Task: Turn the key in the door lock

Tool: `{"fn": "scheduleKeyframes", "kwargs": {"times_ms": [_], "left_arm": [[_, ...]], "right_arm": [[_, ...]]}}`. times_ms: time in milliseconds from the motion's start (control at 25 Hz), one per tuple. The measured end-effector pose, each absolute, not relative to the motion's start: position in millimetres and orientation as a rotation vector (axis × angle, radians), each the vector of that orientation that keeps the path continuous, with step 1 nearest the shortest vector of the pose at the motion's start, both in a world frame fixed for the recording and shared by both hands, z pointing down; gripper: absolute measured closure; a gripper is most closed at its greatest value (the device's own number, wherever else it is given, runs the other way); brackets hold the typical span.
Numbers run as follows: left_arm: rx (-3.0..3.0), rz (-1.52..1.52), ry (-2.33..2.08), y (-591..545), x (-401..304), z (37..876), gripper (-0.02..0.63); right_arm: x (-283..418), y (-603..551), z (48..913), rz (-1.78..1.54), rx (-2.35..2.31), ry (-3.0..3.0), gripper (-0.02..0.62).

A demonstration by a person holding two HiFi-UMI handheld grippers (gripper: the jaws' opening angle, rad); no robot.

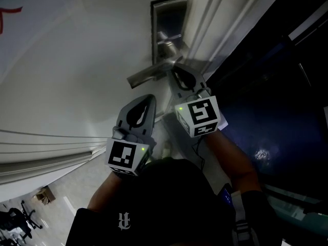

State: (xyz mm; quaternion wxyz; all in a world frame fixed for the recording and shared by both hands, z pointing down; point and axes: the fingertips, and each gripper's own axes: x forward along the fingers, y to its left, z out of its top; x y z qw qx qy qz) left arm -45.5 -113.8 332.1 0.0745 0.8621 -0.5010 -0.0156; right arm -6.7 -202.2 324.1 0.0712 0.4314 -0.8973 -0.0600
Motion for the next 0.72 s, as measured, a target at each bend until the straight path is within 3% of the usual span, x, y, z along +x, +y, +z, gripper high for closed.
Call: {"fn": "scheduleKeyframes", "kwargs": {"times_ms": [480, 720], "left_arm": [[2.599, -0.063, -1.505, -114, -46, 332, 0.600], [2.592, -0.057, -1.490, -114, -45, 331, 0.600]], "right_arm": [[2, -210, 328, 1.292, 1.167, -2.991, 0.574], [9, -212, 339, 1.692, 1.139, -2.902, 0.574]]}}
